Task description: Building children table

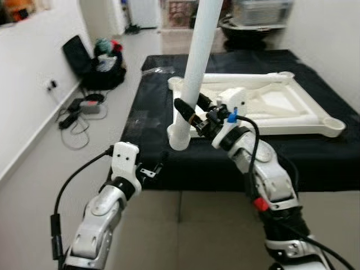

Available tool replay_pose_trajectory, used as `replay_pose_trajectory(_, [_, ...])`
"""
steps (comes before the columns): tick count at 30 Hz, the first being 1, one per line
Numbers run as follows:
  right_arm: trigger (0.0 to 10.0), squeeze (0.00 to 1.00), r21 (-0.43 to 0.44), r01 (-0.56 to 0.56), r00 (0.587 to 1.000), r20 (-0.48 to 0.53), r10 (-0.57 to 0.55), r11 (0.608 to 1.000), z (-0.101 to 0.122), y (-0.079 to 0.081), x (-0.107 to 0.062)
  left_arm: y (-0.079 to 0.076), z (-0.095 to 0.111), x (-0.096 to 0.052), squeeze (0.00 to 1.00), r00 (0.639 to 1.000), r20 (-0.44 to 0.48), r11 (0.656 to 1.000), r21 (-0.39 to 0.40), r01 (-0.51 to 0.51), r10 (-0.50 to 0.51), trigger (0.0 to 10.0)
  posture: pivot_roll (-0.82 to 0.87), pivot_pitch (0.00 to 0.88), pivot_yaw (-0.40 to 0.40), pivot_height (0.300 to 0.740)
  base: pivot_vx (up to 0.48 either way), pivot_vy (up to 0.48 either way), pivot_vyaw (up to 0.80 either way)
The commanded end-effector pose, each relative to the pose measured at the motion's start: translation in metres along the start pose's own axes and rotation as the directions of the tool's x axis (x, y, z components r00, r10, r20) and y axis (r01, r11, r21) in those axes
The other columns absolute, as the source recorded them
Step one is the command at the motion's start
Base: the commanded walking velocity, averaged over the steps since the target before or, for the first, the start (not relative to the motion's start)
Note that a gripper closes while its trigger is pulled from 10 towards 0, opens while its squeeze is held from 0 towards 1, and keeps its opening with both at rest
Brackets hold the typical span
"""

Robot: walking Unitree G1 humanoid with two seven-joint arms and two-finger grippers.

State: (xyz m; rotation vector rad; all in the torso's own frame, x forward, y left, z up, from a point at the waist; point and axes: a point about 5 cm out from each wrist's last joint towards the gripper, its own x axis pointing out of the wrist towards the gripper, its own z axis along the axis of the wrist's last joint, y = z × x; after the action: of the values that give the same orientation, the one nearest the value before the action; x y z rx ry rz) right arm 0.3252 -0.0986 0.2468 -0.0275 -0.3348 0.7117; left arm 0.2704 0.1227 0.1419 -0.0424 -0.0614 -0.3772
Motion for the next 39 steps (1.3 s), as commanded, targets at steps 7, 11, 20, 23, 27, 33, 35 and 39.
replay_pose_trajectory(7, [10.0,0.00,-0.021,-0.277,0.960,0.027,0.277,0.961,0.028,0.007,0.012,-0.005,0.001,-0.008,0.00,1.000,-0.024,1.000,0.015,0.015,-0.015,10.0,-0.09,0.107,-0.030,0.740,0.401,0.000,0.00])
replay_pose_trajectory(11, [10.0,0.00,-0.038,-0.364,0.931,0.012,0.365,0.931,0.035,0.008,0.013,-0.006,0.003,-0.014,0.00,0.999,-0.031,0.998,0.046,0.034,-0.033,10.0,-0.09,0.130,-0.038,0.740,0.365,0.000,0.00])
replay_pose_trajectory(20, [10.0,0.00,-0.073,-0.539,0.842,-0.079,0.534,0.839,0.039,0.009,0.031,-0.017,0.003,-0.036,0.00,0.996,-0.078,0.996,0.077,0.050,-0.044,10.0,-0.05,0.184,-0.066,0.740,0.040,0.000,0.00])
replay_pose_trajectory(23, [10.0,0.00,-0.071,-0.571,0.821,-0.081,0.565,0.818,0.041,0.011,0.036,-0.016,0.005,-0.039,0.00,0.996,-0.081,0.996,0.087,0.034,-0.027,10.0,-0.04,0.194,-0.071,0.740,0.000,0.000,0.00])
replay_pose_trajectory(27, [10.0,0.00,0.000,-0.723,0.688,-0.085,0.720,0.691,0.045,0.019,0.039,-0.014,0.008,-0.054,0.00,0.995,-0.097,0.992,0.127,0.000,0.012,10.0,-0.02,0.212,-0.086,0.740,0.000,0.000,0.00])
replay_pose_trajectory(33, [10.0,0.00,0.062,-0.775,0.627,-0.054,0.777,0.629,0.049,0.017,0.044,-0.016,0.009,-0.077,0.00,0.991,-0.129,0.980,0.199,0.000,0.026,10.0,-0.01,0.236,-0.092,0.740,0.000,0.000,0.00])
replay_pose_trajectory(35, [10.0,0.00,0.089,-0.777,0.624,-0.022,0.781,0.623,0.051,0.013,0.050,-0.014,0.013,-0.087,0.00,0.990,-0.127,0.959,0.282,-0.026,0.064,10.0,0.02,0.264,-0.089,0.740,0.000,0.000,0.00])
replay_pose_trajectory(39, [10.0,0.00,0.102,-0.787,0.610,-0.021,0.792,0.609,0.047,0.009,0.056,-0.009,0.020,-0.094,0.00,0.988,-0.101,0.913,0.402,-0.068,0.118,10.0,0.03,0.281,-0.084,0.740,0.000,0.000,0.00])
